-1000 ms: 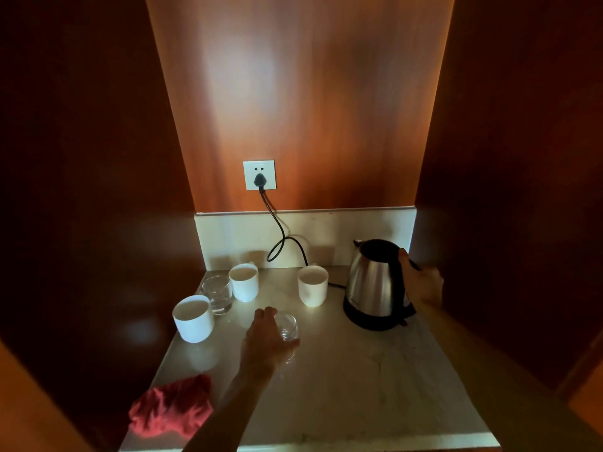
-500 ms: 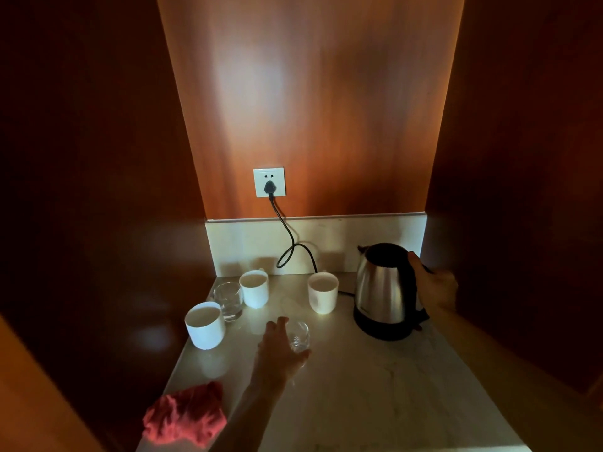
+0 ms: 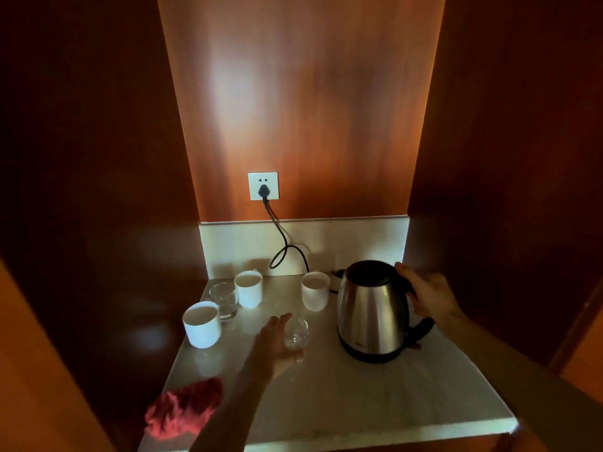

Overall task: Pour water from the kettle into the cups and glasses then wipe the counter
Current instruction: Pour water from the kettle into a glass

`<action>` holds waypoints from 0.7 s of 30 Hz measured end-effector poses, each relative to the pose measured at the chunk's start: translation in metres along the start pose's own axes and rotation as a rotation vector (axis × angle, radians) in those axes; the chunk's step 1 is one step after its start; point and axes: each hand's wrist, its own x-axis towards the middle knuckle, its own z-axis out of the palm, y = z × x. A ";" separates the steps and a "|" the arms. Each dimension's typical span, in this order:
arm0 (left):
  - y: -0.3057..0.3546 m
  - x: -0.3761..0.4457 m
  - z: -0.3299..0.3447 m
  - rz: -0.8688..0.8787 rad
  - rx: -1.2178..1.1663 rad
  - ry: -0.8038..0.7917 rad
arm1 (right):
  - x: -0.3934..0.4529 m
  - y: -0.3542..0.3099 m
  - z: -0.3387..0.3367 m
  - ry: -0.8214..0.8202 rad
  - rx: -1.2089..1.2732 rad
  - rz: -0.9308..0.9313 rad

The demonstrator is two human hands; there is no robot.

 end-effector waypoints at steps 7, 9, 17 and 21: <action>-0.010 0.001 -0.004 0.044 -0.088 -0.049 | -0.022 -0.004 0.000 -0.164 -0.144 0.019; -0.012 0.002 -0.004 0.048 -0.110 -0.063 | -0.026 -0.010 0.004 -0.174 -0.173 0.036; -0.019 0.003 0.000 0.061 -0.137 -0.058 | -0.036 -0.033 0.020 -0.269 -0.266 0.037; -0.019 0.003 -0.001 0.081 -0.161 -0.038 | -0.035 -0.035 0.024 -0.298 -0.406 0.053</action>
